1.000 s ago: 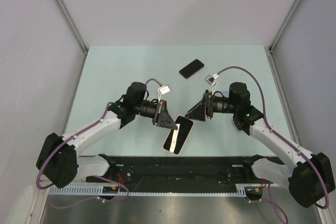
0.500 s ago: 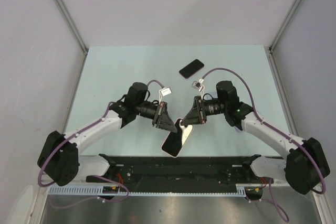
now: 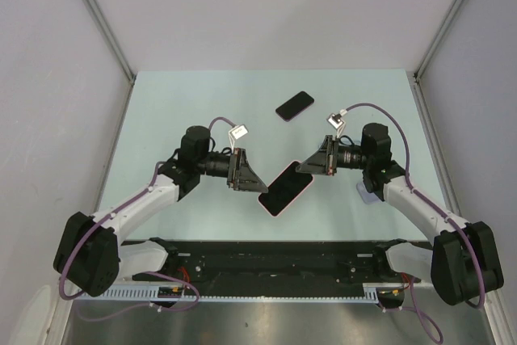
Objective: Put the phone into the phone case
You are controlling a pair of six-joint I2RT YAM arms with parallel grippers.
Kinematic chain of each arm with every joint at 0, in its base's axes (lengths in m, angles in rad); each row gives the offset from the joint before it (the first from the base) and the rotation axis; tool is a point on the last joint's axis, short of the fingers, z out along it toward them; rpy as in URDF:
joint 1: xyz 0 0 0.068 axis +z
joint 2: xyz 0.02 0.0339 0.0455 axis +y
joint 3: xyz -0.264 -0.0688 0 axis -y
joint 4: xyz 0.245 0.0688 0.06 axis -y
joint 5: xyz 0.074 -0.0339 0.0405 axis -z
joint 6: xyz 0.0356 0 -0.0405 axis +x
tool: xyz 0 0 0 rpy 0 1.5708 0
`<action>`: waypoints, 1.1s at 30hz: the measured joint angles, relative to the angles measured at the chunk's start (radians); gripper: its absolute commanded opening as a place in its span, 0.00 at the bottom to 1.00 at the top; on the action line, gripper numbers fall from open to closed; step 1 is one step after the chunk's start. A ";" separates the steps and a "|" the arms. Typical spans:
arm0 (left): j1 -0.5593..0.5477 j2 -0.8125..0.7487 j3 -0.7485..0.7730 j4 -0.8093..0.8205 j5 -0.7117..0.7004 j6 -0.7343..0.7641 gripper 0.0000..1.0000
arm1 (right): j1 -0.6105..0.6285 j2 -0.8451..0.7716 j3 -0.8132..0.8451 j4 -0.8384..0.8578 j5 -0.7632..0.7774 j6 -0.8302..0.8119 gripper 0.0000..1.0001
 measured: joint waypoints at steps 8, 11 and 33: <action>0.001 0.001 -0.026 0.060 -0.018 -0.050 0.70 | -0.031 -0.027 -0.026 0.148 -0.007 0.172 0.00; 0.000 0.001 -0.026 0.045 -0.034 -0.047 0.66 | -0.053 -0.045 -0.032 0.186 -0.010 0.208 0.00; 0.006 0.007 0.089 -0.228 -0.318 0.035 0.95 | -0.063 -0.133 -0.115 0.170 0.137 0.209 0.00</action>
